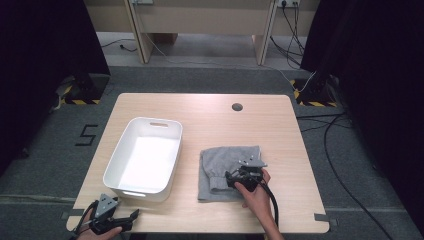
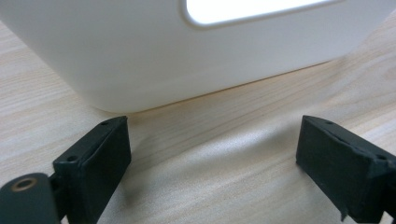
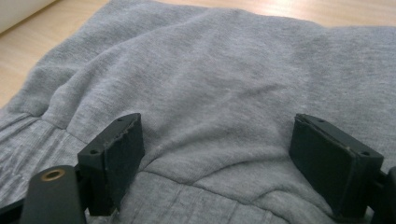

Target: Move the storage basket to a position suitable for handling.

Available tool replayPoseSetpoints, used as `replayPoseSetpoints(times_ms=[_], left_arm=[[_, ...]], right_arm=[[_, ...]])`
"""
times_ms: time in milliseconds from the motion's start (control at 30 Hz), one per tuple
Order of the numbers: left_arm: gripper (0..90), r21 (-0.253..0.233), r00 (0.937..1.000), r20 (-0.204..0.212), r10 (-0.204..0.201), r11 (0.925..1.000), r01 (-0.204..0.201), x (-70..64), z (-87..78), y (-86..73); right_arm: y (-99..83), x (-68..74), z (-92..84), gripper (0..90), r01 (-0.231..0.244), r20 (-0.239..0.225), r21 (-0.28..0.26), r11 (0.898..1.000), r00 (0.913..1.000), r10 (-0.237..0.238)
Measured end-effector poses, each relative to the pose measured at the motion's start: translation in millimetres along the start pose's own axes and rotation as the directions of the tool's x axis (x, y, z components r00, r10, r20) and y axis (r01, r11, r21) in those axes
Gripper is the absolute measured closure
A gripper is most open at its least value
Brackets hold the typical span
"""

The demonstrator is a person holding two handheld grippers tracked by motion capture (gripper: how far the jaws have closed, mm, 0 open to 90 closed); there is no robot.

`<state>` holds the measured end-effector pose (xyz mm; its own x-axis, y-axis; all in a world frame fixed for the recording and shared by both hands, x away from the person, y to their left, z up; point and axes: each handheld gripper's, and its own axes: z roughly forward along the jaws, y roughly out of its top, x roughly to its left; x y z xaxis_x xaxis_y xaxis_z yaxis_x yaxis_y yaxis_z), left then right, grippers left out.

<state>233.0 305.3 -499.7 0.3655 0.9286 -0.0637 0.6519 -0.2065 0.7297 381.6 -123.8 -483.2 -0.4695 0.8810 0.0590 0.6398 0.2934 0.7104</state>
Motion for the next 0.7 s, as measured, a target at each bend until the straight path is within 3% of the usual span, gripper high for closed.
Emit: replayPoseSetpoints(times_ms=[233,700], left_arm=[[9.4,0.0,1.0,0.0,0.001,1.0,-0.001,0.1,-0.1,-0.2],[9.4,-0.002,1.0,0.0,0.0,1.0,0.0,-0.2,-0.3,-0.5]], right_arm=[[-10.6,14.6,-11.5,18.7,-0.025,0.012,0.003,1.0,0.9996,0.025],[-36.7,39.1,-37.1,18.6,-0.014,-0.024,-0.006,1.0,0.9996,0.014]])
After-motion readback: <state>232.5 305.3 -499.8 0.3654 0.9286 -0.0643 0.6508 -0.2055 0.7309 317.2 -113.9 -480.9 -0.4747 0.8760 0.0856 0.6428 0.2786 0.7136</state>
